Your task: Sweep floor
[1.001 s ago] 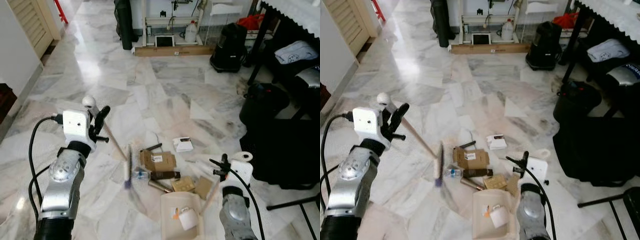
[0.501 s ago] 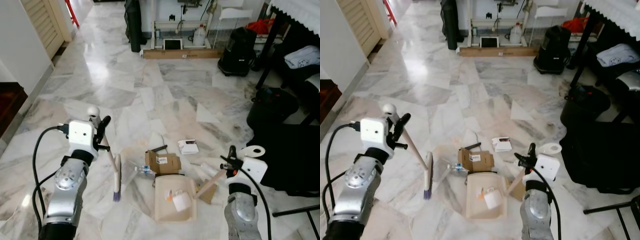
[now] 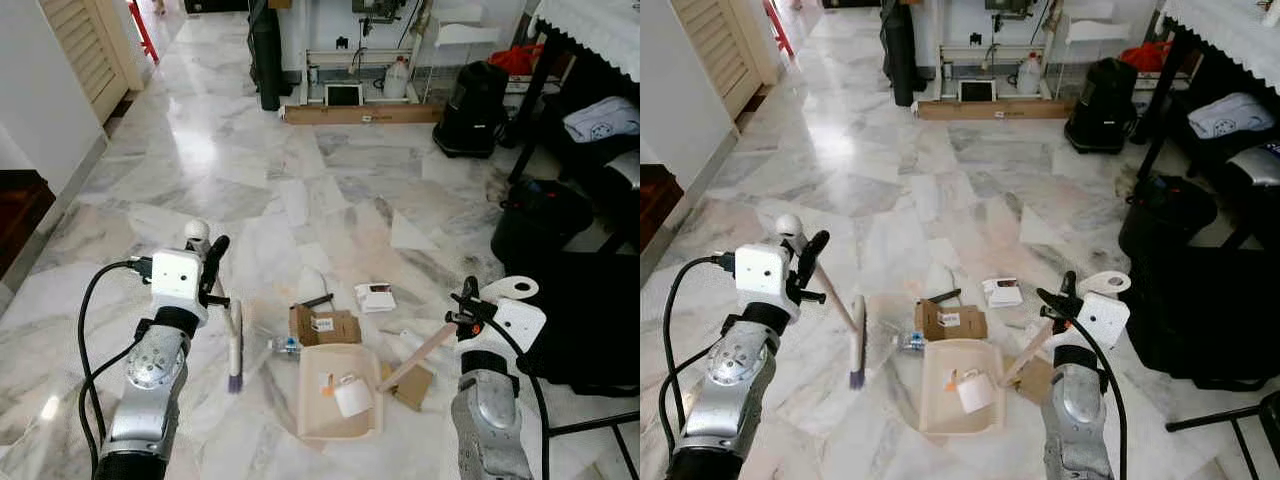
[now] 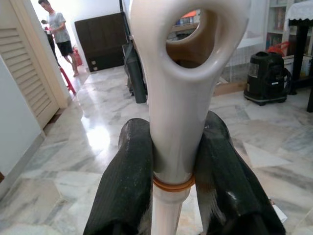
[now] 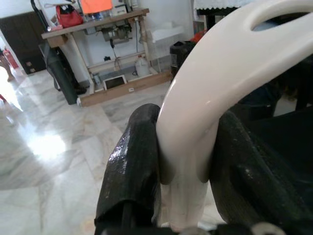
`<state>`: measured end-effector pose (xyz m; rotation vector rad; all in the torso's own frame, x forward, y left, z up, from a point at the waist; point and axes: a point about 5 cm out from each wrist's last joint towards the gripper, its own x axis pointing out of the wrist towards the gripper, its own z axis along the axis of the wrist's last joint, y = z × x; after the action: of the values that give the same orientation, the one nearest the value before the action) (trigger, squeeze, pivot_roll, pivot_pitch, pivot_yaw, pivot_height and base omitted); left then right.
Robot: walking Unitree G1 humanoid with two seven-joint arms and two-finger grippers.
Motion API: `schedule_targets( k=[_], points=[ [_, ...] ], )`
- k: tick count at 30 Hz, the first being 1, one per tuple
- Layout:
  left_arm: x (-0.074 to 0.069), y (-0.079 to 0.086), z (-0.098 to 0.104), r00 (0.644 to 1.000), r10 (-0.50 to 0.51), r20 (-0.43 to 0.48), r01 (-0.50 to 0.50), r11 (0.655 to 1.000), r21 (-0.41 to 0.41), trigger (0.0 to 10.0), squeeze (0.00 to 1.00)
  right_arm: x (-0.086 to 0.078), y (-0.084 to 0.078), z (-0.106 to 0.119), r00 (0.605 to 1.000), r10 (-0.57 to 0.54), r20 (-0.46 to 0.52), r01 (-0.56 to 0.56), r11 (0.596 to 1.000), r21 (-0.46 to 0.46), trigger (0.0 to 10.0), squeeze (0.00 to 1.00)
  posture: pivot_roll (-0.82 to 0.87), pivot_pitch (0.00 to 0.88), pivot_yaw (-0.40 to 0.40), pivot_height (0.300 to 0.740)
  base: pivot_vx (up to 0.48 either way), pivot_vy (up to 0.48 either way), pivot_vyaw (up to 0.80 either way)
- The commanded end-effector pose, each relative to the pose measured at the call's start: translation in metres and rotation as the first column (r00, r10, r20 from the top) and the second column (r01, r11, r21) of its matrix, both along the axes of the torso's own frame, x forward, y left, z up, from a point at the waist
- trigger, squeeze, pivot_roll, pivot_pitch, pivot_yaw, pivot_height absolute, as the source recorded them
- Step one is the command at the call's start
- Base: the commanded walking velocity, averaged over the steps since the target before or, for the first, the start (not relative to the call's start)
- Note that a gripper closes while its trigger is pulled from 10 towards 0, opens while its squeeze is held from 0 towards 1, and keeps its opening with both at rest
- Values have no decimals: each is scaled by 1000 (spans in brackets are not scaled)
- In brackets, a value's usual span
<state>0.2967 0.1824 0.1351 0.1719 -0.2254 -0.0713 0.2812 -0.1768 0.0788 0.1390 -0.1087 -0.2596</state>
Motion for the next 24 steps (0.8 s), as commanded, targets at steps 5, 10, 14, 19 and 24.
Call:
schedule_targets(
  k=[5, 10, 14, 19, 24],
  points=[
    [-4, -2, 2, 999, 2, 46, -2, 1000, 13, 10000, 0, 12, 5, 22, 997, 13, 75, -14, 1000, 15, 10000, 0, 115, 0, 4, 740, 0, 0, 0],
    [-7, -1, 0, 999, 1, 43, -2, 1000, 30, 10000, 0, 13, 5, 23, 997, 14, 72, -15, 1000, 16, 10000, 0, 120, 0, 4, 740, 0, 0, 0],
    [-12, -1, -5, 999, -18, 30, 16, 998, 61, 10000, 0, 14, 6, 22, 998, 12, 65, -13, 1000, 18, 10000, 0, 121, 0, 6, 740, 0, 0, 0],
    [-9, -5, -5, 999, -22, 34, 21, 998, 53, 10000, 0, 19, 6, 25, 998, 8, 66, -9, 1000, 9, 10000, 0, 117, 0, 5, 740, 0, 0, 0],
    [-9, -5, -5, 999, -26, 34, 24, 998, 55, 10000, 0, 20, 4, 26, 997, 15, 70, -14, 1000, -11, 10000, 0, 114, 0, 5, 740, 0, 0, 374]
  ],
)
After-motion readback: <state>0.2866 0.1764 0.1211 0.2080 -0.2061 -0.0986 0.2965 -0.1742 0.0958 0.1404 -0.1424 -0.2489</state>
